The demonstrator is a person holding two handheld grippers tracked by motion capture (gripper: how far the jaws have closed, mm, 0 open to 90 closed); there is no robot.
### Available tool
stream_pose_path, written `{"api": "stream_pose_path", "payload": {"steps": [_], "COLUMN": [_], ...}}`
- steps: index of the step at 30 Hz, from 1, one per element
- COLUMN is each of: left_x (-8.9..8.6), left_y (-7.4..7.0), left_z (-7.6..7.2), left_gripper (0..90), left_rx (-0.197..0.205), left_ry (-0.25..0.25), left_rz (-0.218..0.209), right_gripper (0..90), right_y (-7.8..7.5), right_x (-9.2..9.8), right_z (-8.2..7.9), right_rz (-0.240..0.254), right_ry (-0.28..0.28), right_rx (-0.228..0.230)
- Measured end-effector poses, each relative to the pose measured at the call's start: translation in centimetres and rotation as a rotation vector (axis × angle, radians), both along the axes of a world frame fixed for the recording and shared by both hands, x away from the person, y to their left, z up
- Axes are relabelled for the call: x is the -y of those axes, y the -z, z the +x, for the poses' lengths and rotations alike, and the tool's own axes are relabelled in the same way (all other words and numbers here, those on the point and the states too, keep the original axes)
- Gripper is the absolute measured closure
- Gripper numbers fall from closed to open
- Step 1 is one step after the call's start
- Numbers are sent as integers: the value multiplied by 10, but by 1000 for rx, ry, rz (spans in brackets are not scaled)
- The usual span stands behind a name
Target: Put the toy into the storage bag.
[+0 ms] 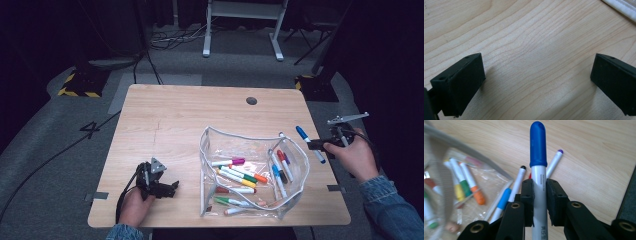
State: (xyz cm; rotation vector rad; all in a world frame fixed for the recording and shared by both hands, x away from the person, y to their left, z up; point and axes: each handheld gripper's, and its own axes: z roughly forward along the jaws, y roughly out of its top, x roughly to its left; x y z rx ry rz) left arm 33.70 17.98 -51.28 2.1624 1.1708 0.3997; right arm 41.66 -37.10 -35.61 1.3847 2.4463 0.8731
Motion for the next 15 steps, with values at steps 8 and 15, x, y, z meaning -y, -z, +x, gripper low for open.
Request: {"api": "stream_pose_path", "payload": {"steps": [8,15], "left_x": [0,0], "left_y": [0,0], "left_z": [0,0], "left_gripper": [0,0], "left_rx": [-1,1], "left_ry": [0,0], "left_rz": [-1,1], "right_gripper": [771,771], "right_y": [-52,-84], "right_x": [-28,-58], "right_z": [-28,-47], "right_rz": [8,1], "right_ry": [-157,-274], "right_rx": [60,93]}}
